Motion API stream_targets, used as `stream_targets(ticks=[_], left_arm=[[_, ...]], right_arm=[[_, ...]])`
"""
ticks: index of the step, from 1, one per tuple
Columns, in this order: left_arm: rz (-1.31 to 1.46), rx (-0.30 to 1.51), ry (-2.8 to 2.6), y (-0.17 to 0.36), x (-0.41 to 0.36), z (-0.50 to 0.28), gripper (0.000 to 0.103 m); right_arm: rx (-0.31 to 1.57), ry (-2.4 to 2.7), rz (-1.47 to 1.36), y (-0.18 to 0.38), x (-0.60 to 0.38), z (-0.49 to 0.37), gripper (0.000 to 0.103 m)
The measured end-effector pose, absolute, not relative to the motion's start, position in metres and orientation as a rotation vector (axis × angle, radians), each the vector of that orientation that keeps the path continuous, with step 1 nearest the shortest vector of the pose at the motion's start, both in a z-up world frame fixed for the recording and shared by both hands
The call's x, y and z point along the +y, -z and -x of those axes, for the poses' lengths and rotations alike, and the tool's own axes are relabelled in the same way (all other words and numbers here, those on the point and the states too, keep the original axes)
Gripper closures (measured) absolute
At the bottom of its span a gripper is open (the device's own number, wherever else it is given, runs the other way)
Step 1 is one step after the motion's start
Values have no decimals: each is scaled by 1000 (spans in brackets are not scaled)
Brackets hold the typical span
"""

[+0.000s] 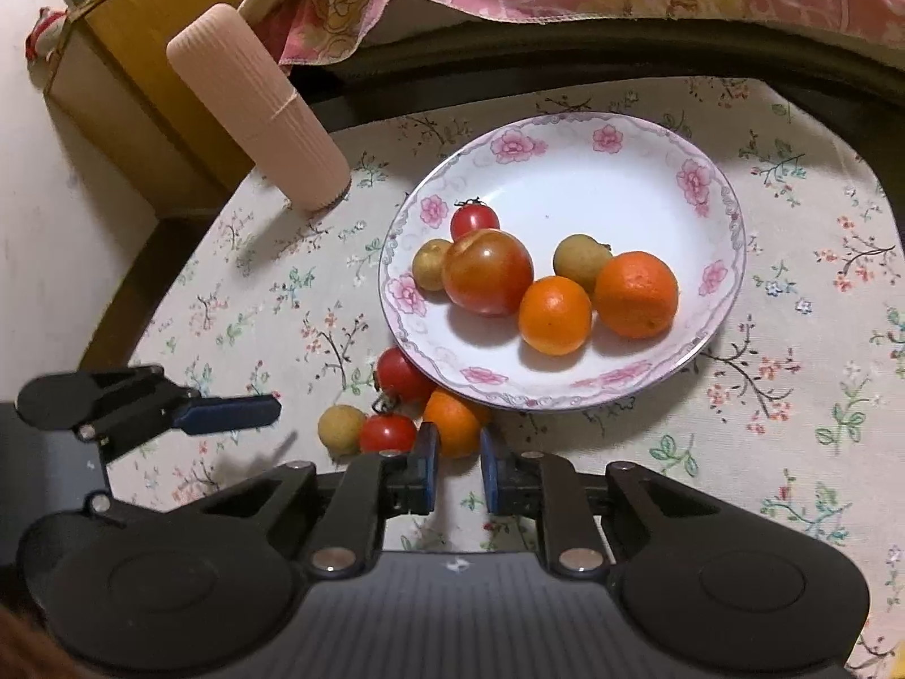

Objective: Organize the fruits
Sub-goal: 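Grasp a red cherry tomato with the left tool while the right tool grasps a small orange fruit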

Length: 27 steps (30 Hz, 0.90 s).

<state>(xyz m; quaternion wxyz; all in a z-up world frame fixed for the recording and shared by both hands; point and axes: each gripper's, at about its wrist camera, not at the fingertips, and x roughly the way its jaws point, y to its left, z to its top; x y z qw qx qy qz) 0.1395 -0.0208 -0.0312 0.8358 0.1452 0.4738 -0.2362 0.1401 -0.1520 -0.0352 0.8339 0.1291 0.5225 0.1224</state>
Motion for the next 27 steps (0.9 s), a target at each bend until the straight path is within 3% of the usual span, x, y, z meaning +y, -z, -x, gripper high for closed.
stream_targets(ticks=[10,12,27], left_arm=[[-307,1012,499,34,-20,-139,32],[-308,1015,499,35,-20,-139,32],[-310,995,523,35,-26,-140,32]], right_arm=[[1102,-254,-322,39,-148,-149,81],[1099,-248,-329,44,-147,-153,73],[1120,-278,-341,35,-161,-142,73]])
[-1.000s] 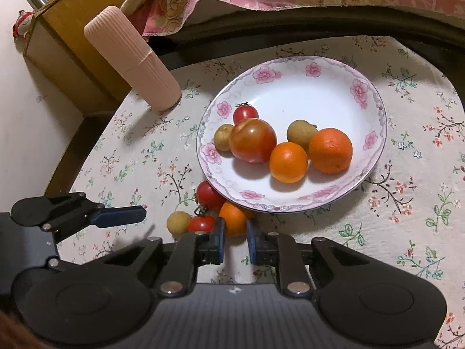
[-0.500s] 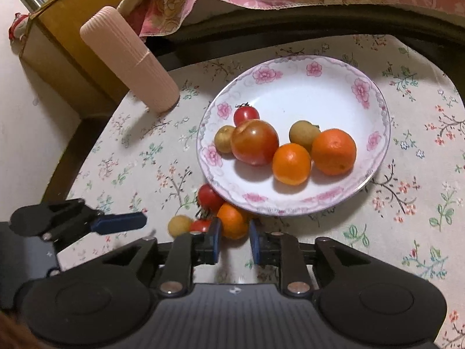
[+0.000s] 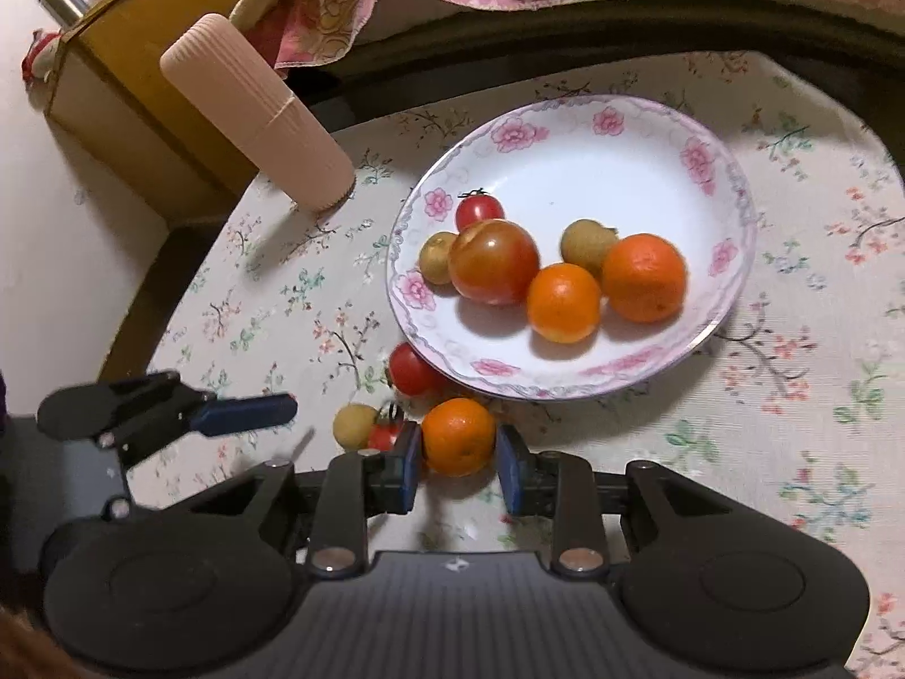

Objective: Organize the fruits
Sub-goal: 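Grasp a red cherry tomato with the left tool while the right tool grasps a small orange fruit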

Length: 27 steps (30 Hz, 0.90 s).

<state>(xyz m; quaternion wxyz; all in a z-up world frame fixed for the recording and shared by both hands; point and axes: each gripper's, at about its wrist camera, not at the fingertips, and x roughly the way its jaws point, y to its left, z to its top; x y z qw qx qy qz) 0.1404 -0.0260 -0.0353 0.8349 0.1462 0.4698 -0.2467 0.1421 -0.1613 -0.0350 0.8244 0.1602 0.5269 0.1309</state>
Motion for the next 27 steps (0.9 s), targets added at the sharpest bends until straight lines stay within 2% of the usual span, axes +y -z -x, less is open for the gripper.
stream_targets(ticks=[27], left_arm=[[-362,928,617,39,-49,-146,40]], right_arm=[[1164,-264,-318,40,-176,-137,73]])
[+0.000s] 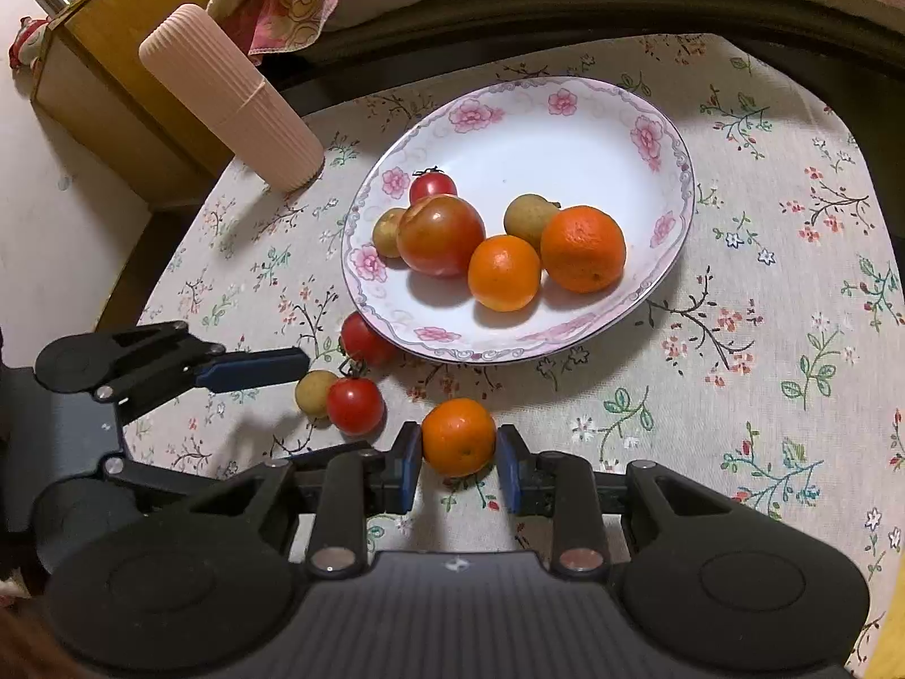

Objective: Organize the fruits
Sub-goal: 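Grasp a red cherry tomato with the left tool while the right tool grasps a small orange fruit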

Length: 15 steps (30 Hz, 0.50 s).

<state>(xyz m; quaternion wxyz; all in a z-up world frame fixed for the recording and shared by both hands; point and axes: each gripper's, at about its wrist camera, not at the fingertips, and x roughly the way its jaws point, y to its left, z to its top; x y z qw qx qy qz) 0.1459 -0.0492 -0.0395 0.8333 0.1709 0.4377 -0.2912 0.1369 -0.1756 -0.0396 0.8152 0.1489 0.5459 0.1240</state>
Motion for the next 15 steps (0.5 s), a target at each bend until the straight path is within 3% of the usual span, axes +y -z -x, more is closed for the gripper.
stream_targets(ticks=[4,15], left_arm=[[-388,941,630,45,-59,-148,54],[-440,970,619,52,-67,-147,53]], right_arm=[[1168,-264,-319,39,-177,-136,73],[1171,-263,-316,39,-180,-136,73]])
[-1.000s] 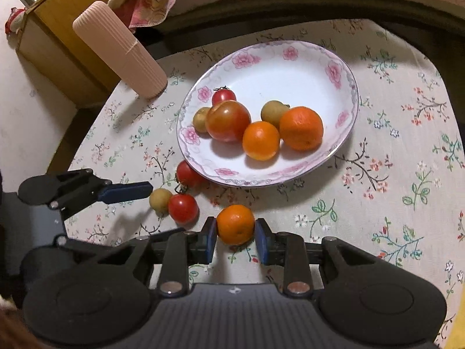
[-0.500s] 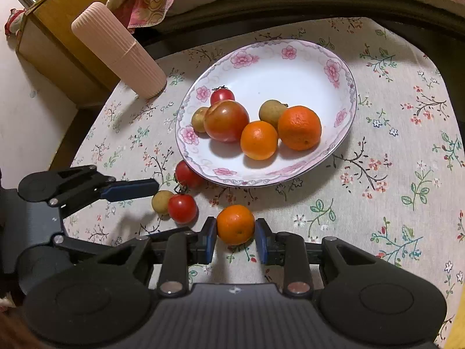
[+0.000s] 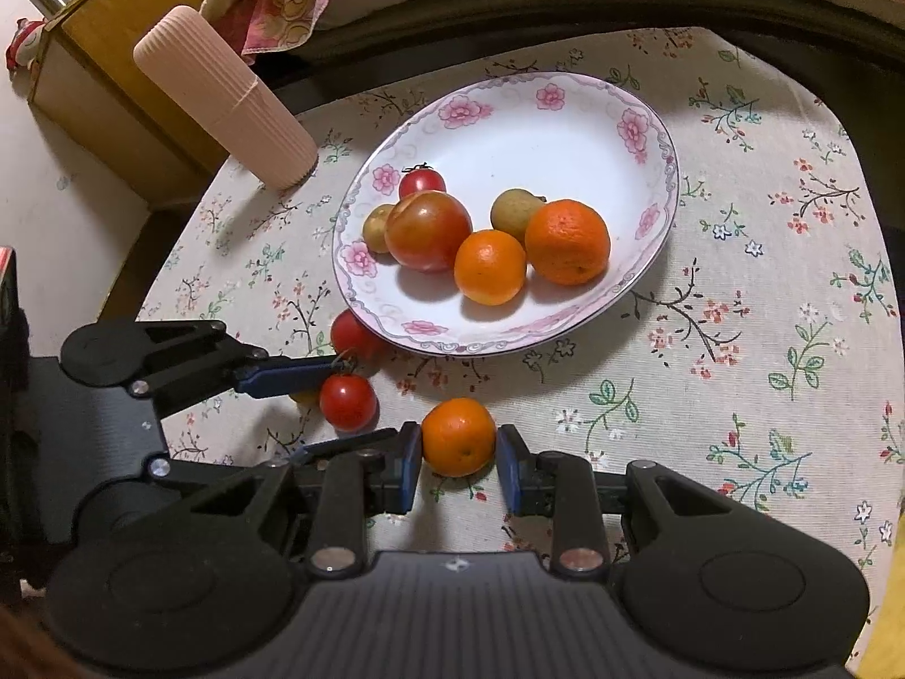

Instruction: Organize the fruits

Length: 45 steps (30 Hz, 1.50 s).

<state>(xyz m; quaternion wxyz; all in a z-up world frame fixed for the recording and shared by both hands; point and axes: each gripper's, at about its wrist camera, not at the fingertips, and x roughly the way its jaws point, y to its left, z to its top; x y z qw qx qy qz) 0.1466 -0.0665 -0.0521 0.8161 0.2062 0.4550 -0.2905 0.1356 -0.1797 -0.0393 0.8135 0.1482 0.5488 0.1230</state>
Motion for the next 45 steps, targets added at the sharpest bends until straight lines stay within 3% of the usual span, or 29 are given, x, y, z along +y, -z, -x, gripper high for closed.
stream_targets(ticks=[3,5,6,24,31,39,45], left_arm=[[-423,978,611,52,-66,-148,54],[-417,975,598,51,-65,-148,65],[-410,978,594,51,-65,-148,66],[-355,1053,513,47,-45,-105,66],[-337,1039,526,49,-40,-105,61],[-339,1036,523,52,-35,-107,43],[-338,1029,530,52,-37,-106,42]], right_arm=[[1170,-261,-314,39,-179,-135,73],[1170,-261,-314,39,-179,-134,73],[1170,-262,-313,39,-179,-134,73],[1174,-313,-184,36,-170,-117,73],[1184,-325,-164,38,-167,-117,73],[1198,-337,-146,42,-164,-117,72],[1201,-340,-130,42,-163,-116,72]])
